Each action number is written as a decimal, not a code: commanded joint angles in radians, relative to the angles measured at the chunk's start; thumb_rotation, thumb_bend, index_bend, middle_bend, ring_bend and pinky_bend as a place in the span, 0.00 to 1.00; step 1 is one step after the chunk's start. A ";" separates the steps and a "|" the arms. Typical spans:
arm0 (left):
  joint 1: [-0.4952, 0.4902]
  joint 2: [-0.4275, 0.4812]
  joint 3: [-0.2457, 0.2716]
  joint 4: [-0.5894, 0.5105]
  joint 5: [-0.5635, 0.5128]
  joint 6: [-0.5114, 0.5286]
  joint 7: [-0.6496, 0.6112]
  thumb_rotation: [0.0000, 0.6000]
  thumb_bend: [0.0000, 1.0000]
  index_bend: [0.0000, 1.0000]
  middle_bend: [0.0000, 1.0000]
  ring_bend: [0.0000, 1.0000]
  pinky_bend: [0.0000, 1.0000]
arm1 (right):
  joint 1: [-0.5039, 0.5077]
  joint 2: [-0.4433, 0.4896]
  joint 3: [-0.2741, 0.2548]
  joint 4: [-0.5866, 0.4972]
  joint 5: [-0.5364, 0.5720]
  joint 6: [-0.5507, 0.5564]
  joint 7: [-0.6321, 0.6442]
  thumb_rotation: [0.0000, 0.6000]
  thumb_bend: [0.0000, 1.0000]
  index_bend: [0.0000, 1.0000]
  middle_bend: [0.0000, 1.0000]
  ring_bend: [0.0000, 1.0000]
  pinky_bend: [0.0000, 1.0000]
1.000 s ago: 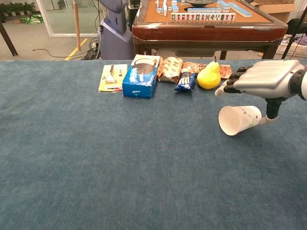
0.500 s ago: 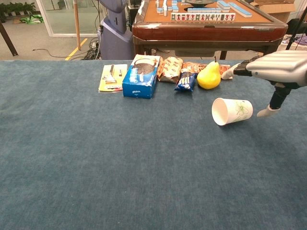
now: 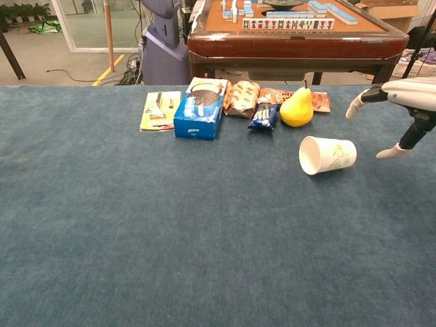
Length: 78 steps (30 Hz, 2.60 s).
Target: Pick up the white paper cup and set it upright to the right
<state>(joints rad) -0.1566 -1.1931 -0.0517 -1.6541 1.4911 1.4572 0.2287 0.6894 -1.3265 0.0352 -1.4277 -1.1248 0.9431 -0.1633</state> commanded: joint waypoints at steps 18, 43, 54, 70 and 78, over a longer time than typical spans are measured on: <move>0.003 0.001 0.002 -0.004 0.000 0.003 0.005 1.00 0.15 0.22 0.13 0.16 0.14 | -0.022 -0.173 0.055 0.266 -0.102 -0.061 0.214 1.00 0.21 0.33 0.19 0.00 0.00; 0.000 -0.001 0.001 -0.004 -0.007 -0.007 0.007 1.00 0.15 0.22 0.13 0.16 0.14 | 0.002 -0.262 0.084 0.395 -0.143 -0.122 0.244 1.00 0.21 0.36 0.20 0.01 0.00; -0.001 0.001 0.001 -0.003 -0.007 -0.006 0.007 1.00 0.15 0.22 0.13 0.16 0.14 | 0.006 -0.266 0.089 0.418 -0.164 -0.118 0.232 1.00 0.29 0.44 0.26 0.05 0.00; -0.004 -0.004 0.002 0.001 -0.002 -0.010 -0.008 1.00 0.15 0.22 0.13 0.16 0.14 | 0.066 -0.055 0.035 0.210 -0.213 -0.121 -0.308 1.00 0.31 0.45 0.27 0.05 0.00; -0.005 -0.001 0.002 0.001 0.001 -0.010 -0.013 1.00 0.15 0.22 0.13 0.16 0.14 | 0.078 -0.060 0.008 0.226 -0.202 -0.106 -0.555 1.00 0.32 0.45 0.27 0.05 0.00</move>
<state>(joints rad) -0.1615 -1.1943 -0.0492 -1.6528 1.4926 1.4472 0.2156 0.7586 -1.3920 0.0579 -1.2009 -1.3313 0.8339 -0.6600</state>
